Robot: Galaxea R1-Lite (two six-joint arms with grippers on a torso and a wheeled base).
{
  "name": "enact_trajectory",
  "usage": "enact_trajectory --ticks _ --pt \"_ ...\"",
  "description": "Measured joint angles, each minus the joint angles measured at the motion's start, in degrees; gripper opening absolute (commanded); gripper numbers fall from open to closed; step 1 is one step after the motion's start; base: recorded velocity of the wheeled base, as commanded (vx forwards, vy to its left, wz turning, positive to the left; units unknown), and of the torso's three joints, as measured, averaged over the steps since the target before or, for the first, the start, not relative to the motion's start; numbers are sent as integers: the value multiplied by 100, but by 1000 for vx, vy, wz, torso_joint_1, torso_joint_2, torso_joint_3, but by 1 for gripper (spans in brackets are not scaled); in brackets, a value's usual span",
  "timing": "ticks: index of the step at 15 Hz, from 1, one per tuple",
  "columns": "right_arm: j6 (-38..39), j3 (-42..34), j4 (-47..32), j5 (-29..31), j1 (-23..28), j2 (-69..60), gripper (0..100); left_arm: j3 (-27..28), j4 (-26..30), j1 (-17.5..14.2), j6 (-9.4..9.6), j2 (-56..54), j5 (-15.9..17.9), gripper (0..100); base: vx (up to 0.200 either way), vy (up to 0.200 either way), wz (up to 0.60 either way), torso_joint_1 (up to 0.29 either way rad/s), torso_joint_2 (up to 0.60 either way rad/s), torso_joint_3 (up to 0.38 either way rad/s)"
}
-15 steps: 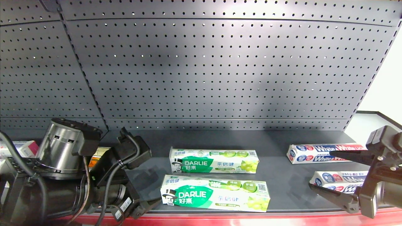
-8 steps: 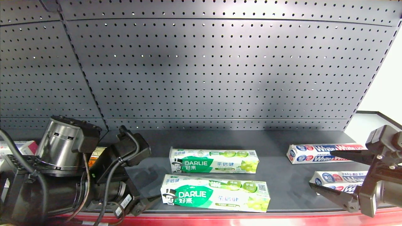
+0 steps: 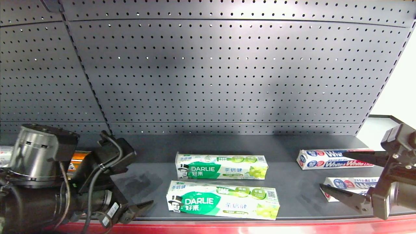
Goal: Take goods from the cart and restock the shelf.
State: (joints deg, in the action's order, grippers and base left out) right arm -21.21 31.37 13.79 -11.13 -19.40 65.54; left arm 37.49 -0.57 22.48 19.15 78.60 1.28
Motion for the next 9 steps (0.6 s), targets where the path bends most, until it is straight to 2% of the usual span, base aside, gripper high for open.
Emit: enact_trajectory --ticks 3,6,9 --pt "129 230 134 5 85 135 100 -78 4 -399 0 -272 -11 100 0 0 0 0 0 0" --pt "116 727 151 35 93 518 100 -102 4 -443 17 -345 -6 100 0 0 0 0 0 0" --pt "124 809 154 27 79 728 100 -41 -55 -473 -2 -396 -5 100 0 0 0 0 0 0"
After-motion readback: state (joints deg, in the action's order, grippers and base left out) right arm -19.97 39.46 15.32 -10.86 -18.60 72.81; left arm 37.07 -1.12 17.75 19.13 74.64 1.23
